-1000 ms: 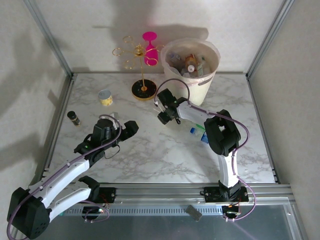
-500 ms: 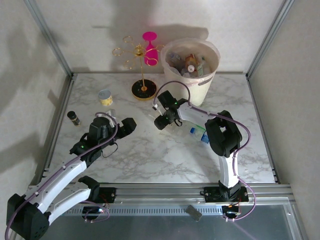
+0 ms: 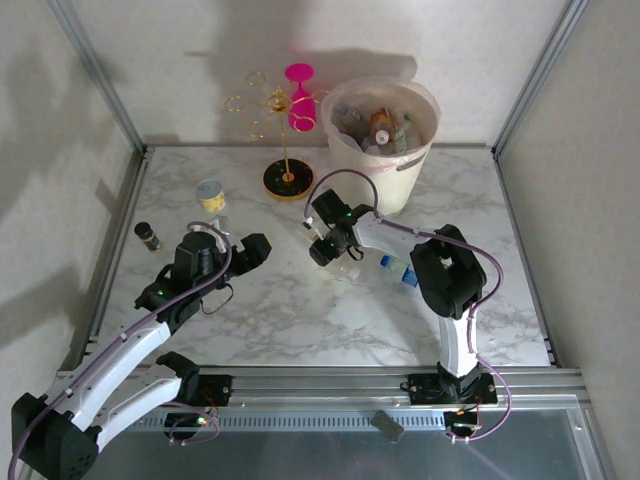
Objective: Put the plastic bottles in the bin
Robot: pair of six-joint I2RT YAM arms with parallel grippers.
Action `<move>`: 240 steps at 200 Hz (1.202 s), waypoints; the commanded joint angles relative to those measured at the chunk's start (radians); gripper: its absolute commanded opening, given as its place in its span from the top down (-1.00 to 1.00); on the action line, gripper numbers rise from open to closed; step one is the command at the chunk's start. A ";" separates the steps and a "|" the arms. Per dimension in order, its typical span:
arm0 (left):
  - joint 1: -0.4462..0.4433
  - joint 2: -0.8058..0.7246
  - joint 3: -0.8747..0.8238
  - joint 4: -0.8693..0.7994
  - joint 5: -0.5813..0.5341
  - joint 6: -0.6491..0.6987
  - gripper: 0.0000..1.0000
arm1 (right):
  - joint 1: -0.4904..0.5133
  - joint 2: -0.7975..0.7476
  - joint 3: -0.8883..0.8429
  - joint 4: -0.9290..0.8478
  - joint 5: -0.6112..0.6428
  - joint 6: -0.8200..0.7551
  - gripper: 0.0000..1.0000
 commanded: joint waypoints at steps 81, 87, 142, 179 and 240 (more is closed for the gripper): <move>-0.020 0.080 0.407 -0.111 0.029 0.171 -0.82 | 0.019 -0.482 0.027 0.089 -0.007 0.054 0.06; -0.026 0.100 0.442 -0.115 0.026 0.176 -0.82 | 0.013 -0.501 0.044 0.091 -0.011 0.061 0.05; -0.055 0.269 0.660 -0.081 0.023 0.163 -0.82 | -0.163 -0.545 0.281 0.130 -0.113 0.191 0.04; -0.063 0.397 0.685 -0.011 0.141 0.110 -0.79 | -0.343 -0.457 0.428 0.169 -0.110 0.268 0.05; -0.036 0.488 0.547 0.072 0.203 0.044 -0.79 | -0.467 -0.193 0.682 0.117 -0.094 0.264 0.06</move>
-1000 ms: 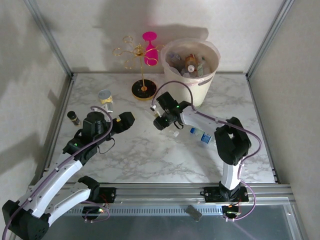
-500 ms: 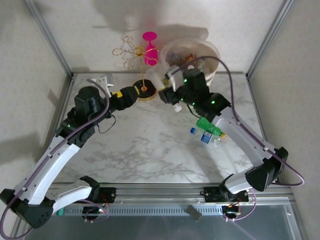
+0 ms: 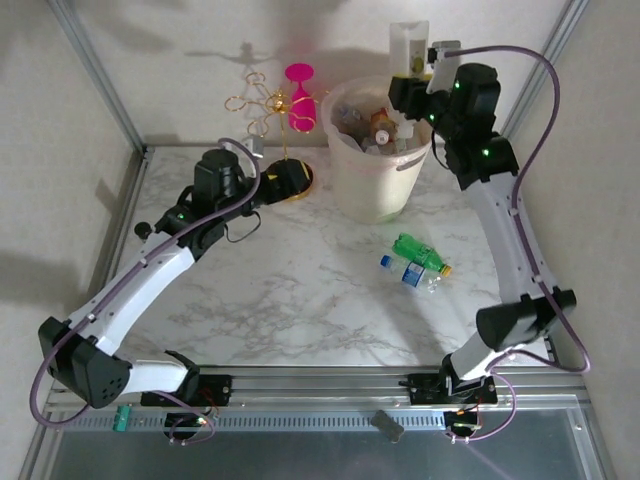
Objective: Put the plastic bottles in the bin
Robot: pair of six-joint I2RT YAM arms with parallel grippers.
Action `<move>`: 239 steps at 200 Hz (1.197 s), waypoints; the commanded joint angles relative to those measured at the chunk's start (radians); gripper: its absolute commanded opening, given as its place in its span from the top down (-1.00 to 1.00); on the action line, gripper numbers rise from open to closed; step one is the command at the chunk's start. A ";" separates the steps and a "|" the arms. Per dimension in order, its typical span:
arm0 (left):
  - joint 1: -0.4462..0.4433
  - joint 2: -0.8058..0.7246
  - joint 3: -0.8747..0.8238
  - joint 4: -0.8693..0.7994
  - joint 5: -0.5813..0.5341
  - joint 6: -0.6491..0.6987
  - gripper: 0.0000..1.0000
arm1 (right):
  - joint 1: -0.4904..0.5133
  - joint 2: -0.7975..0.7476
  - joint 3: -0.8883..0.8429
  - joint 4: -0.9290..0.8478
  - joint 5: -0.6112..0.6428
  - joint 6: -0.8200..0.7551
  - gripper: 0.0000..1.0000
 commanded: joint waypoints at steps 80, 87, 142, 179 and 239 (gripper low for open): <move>0.011 -0.027 -0.161 0.053 -0.002 0.005 -0.79 | -0.009 0.289 0.225 -0.162 0.103 -0.103 0.07; 0.011 -0.029 -0.162 0.052 -0.003 0.007 -0.79 | -0.006 0.297 0.226 -0.174 0.110 -0.109 0.08; 0.011 -0.026 -0.165 0.055 -0.007 0.010 -0.80 | 0.053 0.334 0.175 -0.194 0.243 -0.205 0.06; 0.011 -0.035 -0.173 0.058 -0.008 0.010 -0.79 | 0.075 0.392 0.173 -0.219 0.264 -0.224 0.03; 0.011 -0.046 -0.171 0.051 -0.017 0.016 -0.81 | 0.088 0.410 0.230 -0.265 0.186 -0.201 -0.24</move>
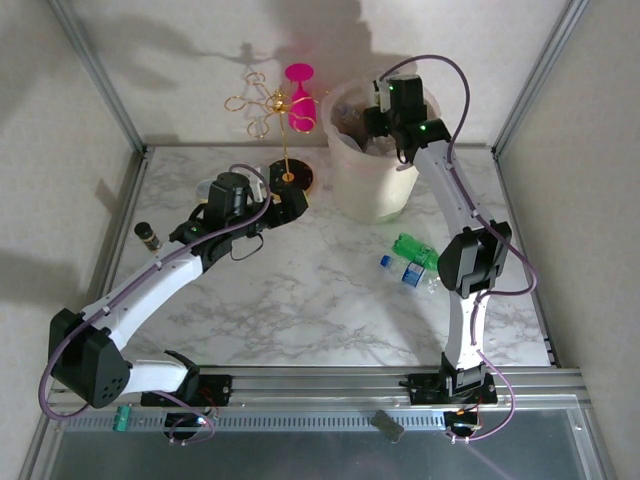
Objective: Put the plastic bottles in the bin
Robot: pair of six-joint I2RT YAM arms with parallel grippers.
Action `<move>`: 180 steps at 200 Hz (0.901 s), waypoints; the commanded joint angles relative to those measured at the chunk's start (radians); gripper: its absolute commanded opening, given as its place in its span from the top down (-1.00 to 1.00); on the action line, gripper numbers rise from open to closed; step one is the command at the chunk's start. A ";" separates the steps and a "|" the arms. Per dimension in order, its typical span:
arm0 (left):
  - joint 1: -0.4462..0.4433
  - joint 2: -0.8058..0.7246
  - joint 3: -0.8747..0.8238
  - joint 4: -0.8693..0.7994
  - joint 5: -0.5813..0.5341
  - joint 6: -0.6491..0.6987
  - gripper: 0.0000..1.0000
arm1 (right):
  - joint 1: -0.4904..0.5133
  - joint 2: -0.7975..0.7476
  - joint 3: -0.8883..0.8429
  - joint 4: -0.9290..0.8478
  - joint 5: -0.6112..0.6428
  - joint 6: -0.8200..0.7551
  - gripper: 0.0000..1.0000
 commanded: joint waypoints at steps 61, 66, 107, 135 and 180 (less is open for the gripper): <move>0.009 -0.038 0.011 0.006 -0.032 0.028 -0.81 | 0.012 -0.071 0.033 -0.067 -0.169 0.051 -0.45; 0.008 -0.039 0.013 0.006 -0.032 0.029 -0.81 | 0.009 -0.079 0.031 -0.063 -0.199 0.054 -0.43; 0.008 -0.049 0.013 0.001 -0.041 0.029 -0.81 | -0.022 -0.097 0.033 -0.042 -0.259 0.115 -0.19; 0.008 -0.063 0.010 -0.005 -0.054 0.031 -0.81 | -0.028 -0.078 0.042 -0.063 -0.210 0.120 -0.22; 0.008 -0.087 0.004 -0.002 -0.056 0.020 -0.81 | -0.031 -0.020 0.035 -0.104 -0.170 0.124 -0.01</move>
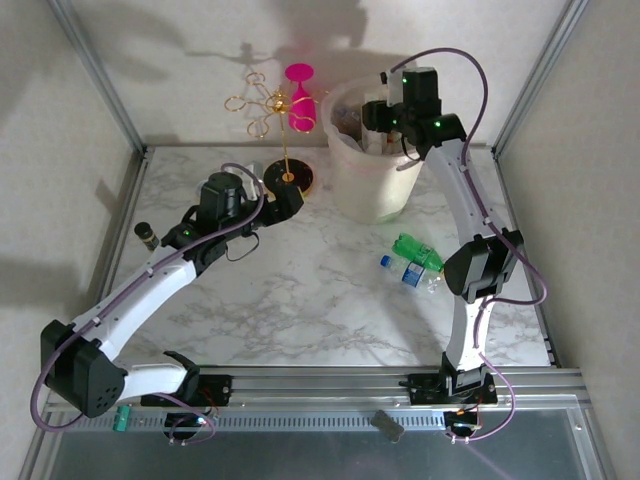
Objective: Put the plastic bottles in the bin
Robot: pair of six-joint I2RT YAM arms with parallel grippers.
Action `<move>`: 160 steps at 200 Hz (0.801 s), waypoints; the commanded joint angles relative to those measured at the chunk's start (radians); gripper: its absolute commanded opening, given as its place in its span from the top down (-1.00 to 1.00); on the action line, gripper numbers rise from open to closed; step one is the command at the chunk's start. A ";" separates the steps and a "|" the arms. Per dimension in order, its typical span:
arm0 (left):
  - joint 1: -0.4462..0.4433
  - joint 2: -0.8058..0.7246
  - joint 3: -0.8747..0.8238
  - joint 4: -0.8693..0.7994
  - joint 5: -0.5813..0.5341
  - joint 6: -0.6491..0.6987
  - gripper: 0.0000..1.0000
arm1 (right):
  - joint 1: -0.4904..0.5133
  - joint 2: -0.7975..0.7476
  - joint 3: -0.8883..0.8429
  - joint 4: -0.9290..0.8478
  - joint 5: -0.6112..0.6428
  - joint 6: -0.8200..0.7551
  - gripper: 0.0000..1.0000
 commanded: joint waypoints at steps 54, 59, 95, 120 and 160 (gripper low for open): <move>0.007 -0.067 -0.026 0.005 -0.003 -0.003 -0.81 | 0.000 0.063 -0.034 -0.028 -0.012 0.038 0.21; 0.006 -0.069 -0.027 0.003 -0.002 -0.003 -0.81 | 0.001 0.061 -0.032 -0.029 -0.012 0.041 0.21; -0.001 -0.094 -0.029 -0.009 0.002 0.013 -0.81 | 0.004 -0.031 -0.032 0.001 0.005 0.065 0.14; -0.032 -0.111 -0.029 -0.019 -0.015 0.027 -0.81 | 0.004 -0.135 -0.054 0.026 0.016 0.078 0.09; -0.141 -0.140 -0.048 -0.032 -0.079 0.052 -0.80 | 0.003 -0.392 -0.342 0.111 -0.025 0.130 0.09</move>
